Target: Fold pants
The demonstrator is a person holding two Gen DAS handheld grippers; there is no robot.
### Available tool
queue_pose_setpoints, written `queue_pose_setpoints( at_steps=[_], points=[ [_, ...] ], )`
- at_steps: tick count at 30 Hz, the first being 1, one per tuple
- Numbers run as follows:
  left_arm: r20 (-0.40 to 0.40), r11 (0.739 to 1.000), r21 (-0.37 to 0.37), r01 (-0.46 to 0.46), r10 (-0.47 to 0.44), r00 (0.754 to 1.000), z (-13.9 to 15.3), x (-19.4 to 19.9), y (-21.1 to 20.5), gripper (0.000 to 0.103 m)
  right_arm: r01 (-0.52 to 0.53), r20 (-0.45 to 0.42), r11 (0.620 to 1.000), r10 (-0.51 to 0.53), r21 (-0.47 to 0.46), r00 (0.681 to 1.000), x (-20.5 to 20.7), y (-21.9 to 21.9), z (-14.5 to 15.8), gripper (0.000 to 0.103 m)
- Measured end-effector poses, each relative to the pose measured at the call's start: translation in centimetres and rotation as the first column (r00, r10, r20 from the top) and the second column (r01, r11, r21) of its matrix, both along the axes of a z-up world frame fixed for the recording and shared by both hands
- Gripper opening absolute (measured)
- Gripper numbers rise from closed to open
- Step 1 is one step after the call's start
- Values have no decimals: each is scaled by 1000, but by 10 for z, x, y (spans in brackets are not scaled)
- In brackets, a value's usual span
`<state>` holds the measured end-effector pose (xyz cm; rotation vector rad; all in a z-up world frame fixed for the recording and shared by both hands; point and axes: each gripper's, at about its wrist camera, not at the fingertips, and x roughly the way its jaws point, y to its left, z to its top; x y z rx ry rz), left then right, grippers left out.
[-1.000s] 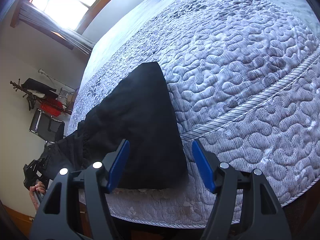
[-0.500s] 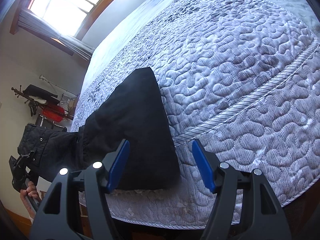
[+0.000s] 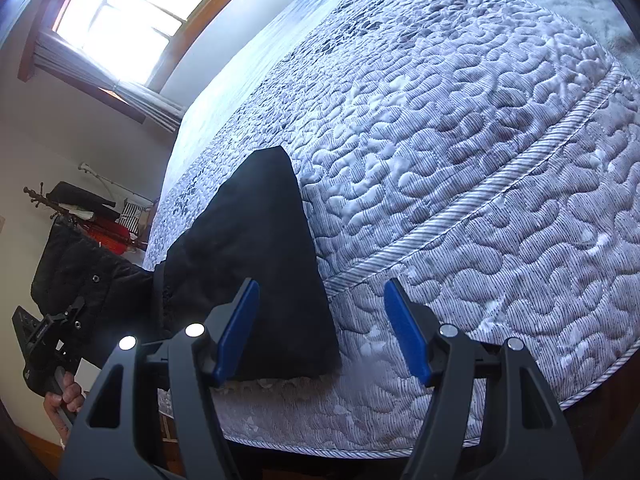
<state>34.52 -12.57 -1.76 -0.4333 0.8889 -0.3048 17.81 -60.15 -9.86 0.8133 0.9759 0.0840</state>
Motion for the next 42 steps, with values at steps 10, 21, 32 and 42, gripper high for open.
queue_pose_setpoints(
  at_steps=[10, 21, 32, 42],
  points=[
    [-26, 988, 134, 83, -80, 996, -38, 2, -40, 21, 12, 5, 1000, -12, 26, 1000, -2, -1, -6, 66],
    [-65, 955, 245, 169, -158, 985, -53, -10, -85, 27, -11, 37, 1000, 11, 3, 999, 6, 2, 4, 66],
    [-102, 909, 319, 269, -249, 963, -72, -30, -108, 55, -35, 51, 999, 35, -4, 998, 8, 10, 9, 66],
    [-119, 924, 228, 306, -286, 951, -61, -46, -92, 78, -40, 110, 999, 40, -3, 993, 12, 18, 32, 75]
  ],
)
